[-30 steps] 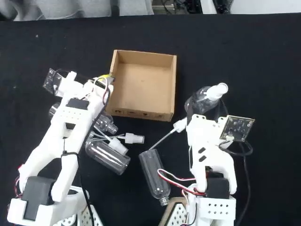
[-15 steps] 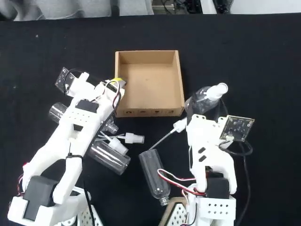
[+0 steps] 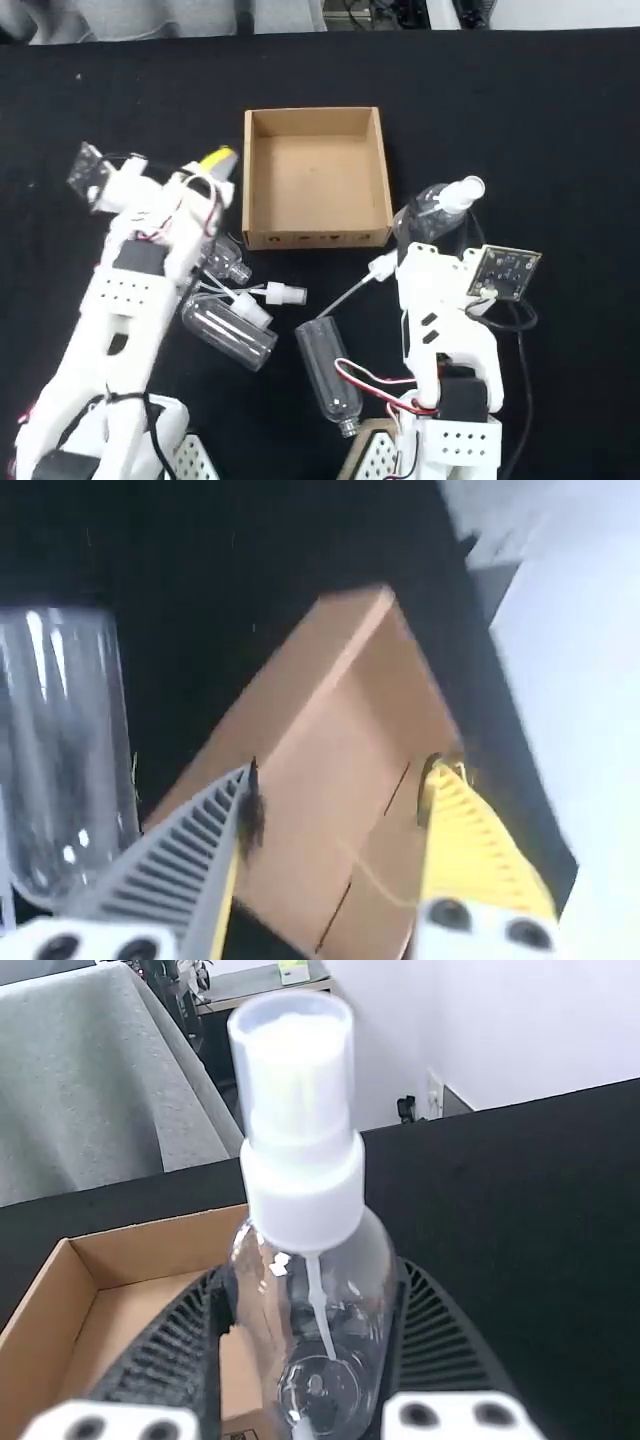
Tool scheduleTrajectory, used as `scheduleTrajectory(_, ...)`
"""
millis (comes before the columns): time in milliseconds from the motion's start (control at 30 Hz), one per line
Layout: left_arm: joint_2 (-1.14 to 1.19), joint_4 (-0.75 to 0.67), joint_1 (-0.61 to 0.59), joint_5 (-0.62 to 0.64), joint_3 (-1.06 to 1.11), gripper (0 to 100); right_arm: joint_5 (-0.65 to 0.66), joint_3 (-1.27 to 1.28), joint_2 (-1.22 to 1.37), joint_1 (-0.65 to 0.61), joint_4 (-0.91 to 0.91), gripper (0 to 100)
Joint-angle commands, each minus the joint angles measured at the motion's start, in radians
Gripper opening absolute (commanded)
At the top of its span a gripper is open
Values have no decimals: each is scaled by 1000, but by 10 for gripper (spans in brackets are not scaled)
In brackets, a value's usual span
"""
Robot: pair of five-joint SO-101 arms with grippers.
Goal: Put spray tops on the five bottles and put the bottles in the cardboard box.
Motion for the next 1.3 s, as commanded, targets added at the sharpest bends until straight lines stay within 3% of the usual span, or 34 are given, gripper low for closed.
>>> scheduleTrajectory(0, -68, -60, -76, -112, 12, 249, 0, -7, -97, 26, -28, 89)
scheduleTrajectory(133, -77, -94, -170, -219, 36, 249, 0, -7, -97, 26, -28, 89)
scheduleTrajectory(333, -74, -92, -245, -224, 35, 248, 44, -25, -97, 20, -28, 89)
scheduleTrajectory(733, -68, -92, -243, -224, 36, 248, 235, -140, -96, -170, -34, 89)
scheduleTrajectory(1067, -68, -92, -243, -227, 36, 248, 247, -202, -96, -285, -37, 89)
scheduleTrajectory(1267, -66, -92, -243, -229, 36, 248, 249, -229, -65, -330, -138, 89)
